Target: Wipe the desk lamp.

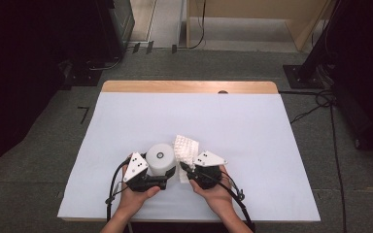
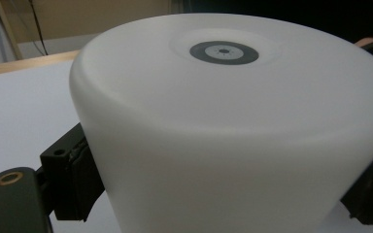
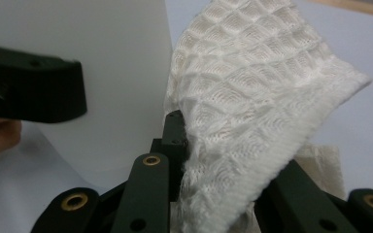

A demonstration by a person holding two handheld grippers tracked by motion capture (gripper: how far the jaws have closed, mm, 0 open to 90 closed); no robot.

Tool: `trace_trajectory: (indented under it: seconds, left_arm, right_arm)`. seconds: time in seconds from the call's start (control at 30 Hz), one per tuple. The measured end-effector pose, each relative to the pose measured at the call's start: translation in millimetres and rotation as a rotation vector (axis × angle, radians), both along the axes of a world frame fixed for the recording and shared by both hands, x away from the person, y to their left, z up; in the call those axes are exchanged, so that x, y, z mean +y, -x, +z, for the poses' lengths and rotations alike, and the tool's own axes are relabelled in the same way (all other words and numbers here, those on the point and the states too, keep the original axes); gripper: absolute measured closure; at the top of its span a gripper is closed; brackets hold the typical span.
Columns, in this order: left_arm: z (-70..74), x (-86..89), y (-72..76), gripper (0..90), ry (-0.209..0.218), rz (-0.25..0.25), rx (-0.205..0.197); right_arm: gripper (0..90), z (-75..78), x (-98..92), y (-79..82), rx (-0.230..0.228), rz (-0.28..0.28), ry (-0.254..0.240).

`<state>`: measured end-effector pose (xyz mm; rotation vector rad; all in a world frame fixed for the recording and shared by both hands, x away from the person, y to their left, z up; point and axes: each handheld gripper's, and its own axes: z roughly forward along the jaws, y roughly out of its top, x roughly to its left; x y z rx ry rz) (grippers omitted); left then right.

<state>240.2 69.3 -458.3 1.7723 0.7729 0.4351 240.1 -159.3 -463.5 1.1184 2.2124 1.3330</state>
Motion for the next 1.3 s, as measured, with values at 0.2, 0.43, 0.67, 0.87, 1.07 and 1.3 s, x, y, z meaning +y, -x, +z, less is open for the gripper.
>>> trace_trajectory:
  seconds: [0.2,0.43,0.67,0.87,1.07,1.3]
  left_arm:
    - [-8.3,-7.2,-1.1,8.6,-0.062,-0.014,0.002]
    - [-4.6,-8.0,1.1,8.5,-0.047,-0.014,-0.014]
    - [-10.2,1.6,-7.9,8.4,-0.043,0.048,-0.001]
    - [-16.6,2.5,-10.0,8.3,-0.087,0.051,-0.011]
    - [-9.4,0.5,-0.6,1.2,-0.054,0.132,-0.018]
    - [-14.1,-14.2,5.6,6.1,-0.105,0.256,0.009]
  right_arm:
    - [73.7,13.6,-6.6,2.3,-0.055,0.0,-0.047]
    - [73.7,11.1,-9.0,1.2,-0.058,0.007,-0.034]
    - [73.6,-2.1,-7.1,-5.3,-0.009,0.004,-0.005]
    - [73.6,-1.2,-14.2,-7.5,-0.006,-0.022,-0.023]
    - [73.4,-3.5,-16.0,-7.7,-0.009,-0.025,-0.013]
    - [73.2,-5.2,-18.2,-9.4,-0.003,-0.039,-0.013]
